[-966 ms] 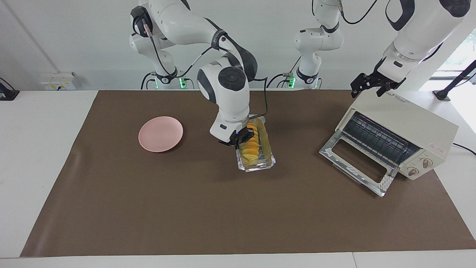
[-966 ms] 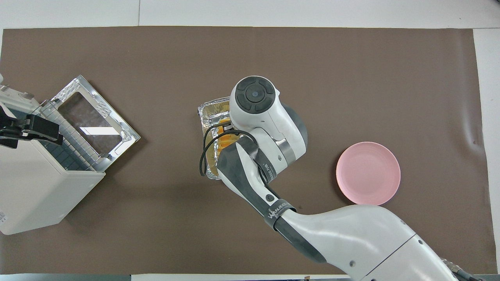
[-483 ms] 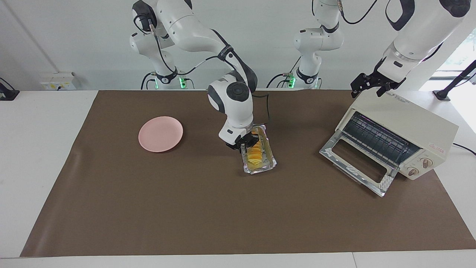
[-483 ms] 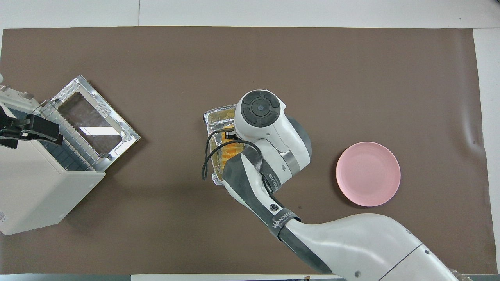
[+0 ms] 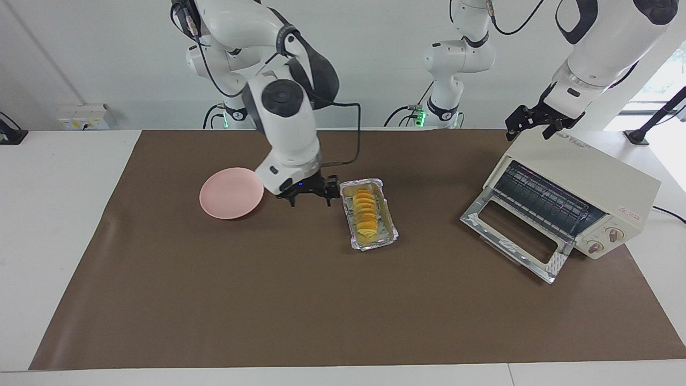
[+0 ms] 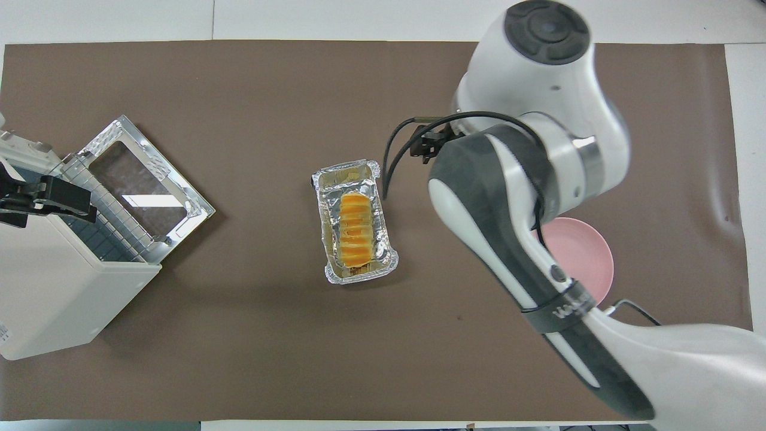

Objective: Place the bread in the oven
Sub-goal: 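Withdraw the right gripper while the left gripper grasps the foil tray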

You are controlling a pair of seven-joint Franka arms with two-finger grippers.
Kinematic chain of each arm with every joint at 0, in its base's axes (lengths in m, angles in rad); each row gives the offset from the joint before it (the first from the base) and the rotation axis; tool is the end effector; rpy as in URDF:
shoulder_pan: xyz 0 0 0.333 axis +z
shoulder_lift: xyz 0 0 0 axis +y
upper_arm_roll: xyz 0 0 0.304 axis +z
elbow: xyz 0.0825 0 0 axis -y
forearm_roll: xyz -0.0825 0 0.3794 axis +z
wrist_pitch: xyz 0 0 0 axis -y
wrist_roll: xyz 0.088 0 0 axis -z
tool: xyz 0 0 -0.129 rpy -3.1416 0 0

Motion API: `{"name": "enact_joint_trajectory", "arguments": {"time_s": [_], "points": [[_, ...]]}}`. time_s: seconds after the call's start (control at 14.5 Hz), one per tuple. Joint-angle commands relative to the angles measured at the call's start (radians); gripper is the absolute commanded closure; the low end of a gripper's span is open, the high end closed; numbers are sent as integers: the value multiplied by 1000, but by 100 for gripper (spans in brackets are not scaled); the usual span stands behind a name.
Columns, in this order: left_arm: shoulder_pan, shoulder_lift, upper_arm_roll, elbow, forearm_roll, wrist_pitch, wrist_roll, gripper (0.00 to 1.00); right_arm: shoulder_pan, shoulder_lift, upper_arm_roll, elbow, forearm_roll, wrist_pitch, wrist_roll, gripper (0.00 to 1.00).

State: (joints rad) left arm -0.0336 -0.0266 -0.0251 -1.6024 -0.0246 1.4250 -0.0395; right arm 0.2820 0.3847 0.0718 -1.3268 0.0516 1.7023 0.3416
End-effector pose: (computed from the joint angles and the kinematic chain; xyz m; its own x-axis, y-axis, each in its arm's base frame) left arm 0.5207 -0.0342 0.5790 0.9883 -0.0220 -0.1510 -0.0195 -0.9996 0.0180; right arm 0.6238 0.2288 0.4834 0.9994 0.0013 -0.0343 -0.0011 -0.9975 -0.0705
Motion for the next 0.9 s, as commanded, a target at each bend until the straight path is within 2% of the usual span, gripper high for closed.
{"name": "enact_joint_trajectory", "arguments": {"time_s": [0.0,0.14,0.21,0.41,0.48,0.62,0.69,0.83], "points": [[-34,-26,-16,-25,-15,46,-20,0,-93,-78,-6,-11,-37,-49,-188,0],[-148,-16,-21,-28,-15,173,-136,0,-177,-130,-9,-15,-50,-133,-290,0],[-205,-9,-21,-25,-15,196,-154,0,-216,-154,-9,-17,-67,-176,-347,0],[-368,71,-24,-16,-18,271,-273,0,-354,-254,-7,-87,-75,-233,-538,0],[-417,112,-24,-10,-21,308,-328,0,-392,-285,-7,-110,-75,-254,-562,0],[-543,294,-21,79,-15,400,-496,0,-438,-331,-7,-120,-73,-321,-611,0],[-570,347,-21,84,-8,464,-579,0,-449,-345,-9,-120,-73,-341,-619,0],[-589,355,-22,-17,-2,563,-628,0,-469,-355,-7,-123,-73,-372,-616,0]]}}
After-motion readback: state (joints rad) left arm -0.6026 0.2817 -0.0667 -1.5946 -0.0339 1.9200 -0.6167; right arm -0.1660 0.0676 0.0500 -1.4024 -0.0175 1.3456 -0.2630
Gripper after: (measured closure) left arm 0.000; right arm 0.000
